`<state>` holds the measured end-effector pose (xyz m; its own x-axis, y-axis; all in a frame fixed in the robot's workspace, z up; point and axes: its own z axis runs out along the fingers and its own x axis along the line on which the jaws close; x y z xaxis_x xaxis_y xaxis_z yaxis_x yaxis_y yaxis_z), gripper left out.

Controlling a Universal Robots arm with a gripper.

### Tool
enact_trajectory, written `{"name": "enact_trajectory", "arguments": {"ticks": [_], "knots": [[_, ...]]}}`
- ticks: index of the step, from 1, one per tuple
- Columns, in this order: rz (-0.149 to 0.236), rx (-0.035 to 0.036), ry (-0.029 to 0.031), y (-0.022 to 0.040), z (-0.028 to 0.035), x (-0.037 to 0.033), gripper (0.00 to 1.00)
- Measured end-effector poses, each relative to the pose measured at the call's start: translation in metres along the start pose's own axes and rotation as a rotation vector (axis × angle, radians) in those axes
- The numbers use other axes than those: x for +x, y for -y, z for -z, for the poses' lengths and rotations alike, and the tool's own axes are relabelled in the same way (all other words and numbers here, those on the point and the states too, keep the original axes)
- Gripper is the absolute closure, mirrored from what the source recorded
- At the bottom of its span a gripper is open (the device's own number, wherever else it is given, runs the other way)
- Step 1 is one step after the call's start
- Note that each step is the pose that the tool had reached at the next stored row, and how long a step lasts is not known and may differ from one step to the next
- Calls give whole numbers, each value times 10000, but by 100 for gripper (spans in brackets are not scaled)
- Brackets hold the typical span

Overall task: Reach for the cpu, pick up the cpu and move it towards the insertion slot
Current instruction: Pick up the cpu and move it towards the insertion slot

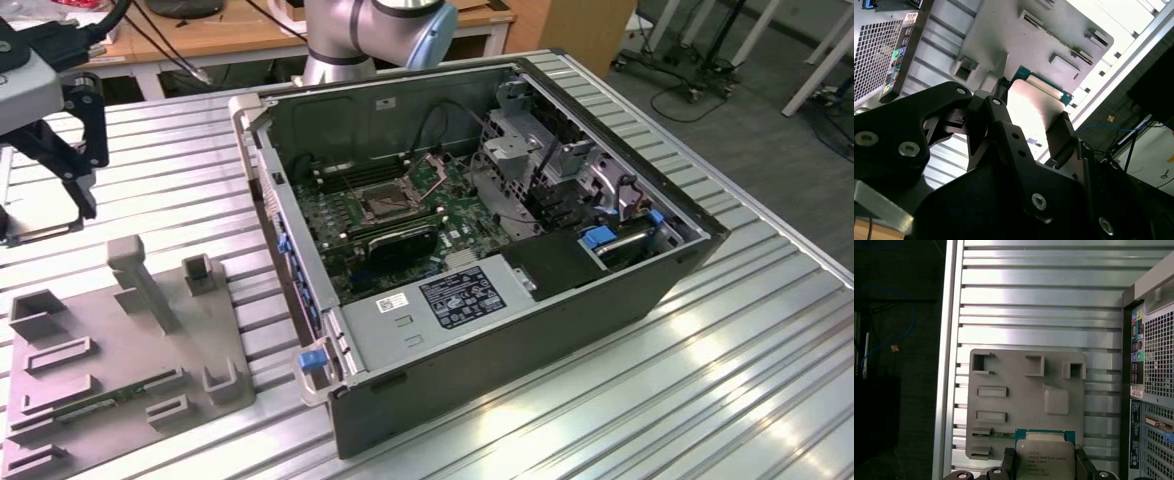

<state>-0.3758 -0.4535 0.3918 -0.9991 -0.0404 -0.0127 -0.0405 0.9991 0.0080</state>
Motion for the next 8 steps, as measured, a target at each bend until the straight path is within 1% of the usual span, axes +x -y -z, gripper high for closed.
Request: {"name": "enact_trajectory", "arguments": {"ticks": [8], "knots": [[0,1,-1,0,0,-10,45]]}}
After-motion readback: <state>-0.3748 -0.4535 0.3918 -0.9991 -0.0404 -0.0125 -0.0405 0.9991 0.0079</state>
